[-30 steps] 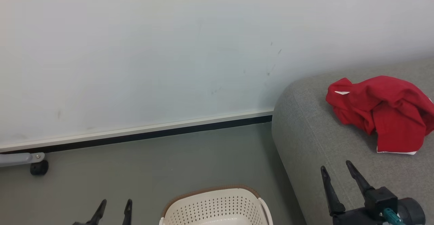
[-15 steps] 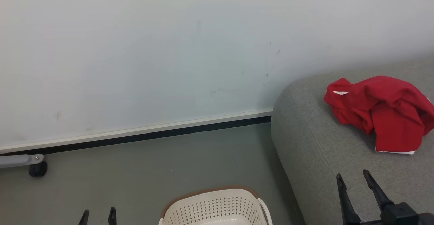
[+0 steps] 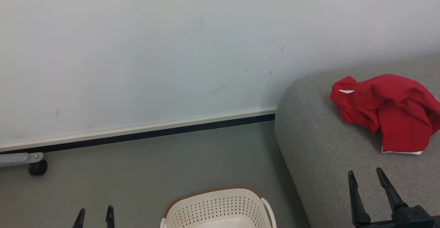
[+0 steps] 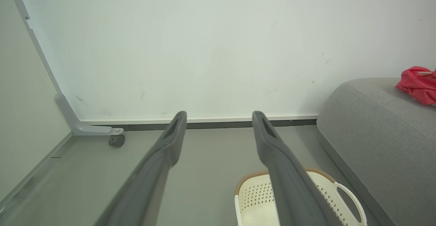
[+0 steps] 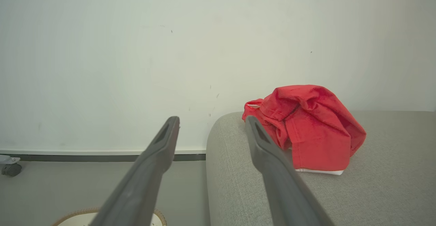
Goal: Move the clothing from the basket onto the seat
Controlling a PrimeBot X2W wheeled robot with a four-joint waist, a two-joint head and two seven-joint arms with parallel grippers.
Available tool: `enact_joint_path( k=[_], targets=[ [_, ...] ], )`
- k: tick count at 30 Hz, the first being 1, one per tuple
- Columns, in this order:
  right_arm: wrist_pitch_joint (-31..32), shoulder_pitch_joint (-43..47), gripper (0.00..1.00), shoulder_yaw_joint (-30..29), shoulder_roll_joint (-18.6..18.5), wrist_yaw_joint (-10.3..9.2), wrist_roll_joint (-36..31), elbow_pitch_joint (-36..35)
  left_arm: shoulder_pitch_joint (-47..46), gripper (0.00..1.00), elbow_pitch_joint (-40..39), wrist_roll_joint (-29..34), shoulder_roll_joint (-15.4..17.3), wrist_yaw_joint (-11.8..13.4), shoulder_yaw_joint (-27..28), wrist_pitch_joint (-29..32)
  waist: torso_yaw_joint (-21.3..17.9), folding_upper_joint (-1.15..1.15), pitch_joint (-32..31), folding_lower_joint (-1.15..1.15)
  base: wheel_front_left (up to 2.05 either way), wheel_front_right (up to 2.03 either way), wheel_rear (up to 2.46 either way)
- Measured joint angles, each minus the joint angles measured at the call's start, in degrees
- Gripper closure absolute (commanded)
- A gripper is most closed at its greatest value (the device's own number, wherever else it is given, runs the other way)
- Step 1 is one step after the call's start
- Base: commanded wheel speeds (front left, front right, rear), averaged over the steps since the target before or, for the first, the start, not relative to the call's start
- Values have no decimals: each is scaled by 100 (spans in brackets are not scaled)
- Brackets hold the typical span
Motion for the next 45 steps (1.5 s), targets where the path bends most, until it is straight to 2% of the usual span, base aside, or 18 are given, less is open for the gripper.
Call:
enact_joint_path(
  k=[9,44,45],
  targets=[
    [1,7,0,-85,91,0,-100,-112,15,0,-103,222,-64,0,104,0,33,0,51,0,0,0,0],
    [136,23,0,-208,199,-1,-200,-218,37,0,-280,419,-110,0,261,0,154,1,108,0,0,0,0],
    [136,24,100,-208,202,-1,-202,-218,38,100,-312,420,-112,0,270,0,158,1,105,0,0,0,0]
  ],
)
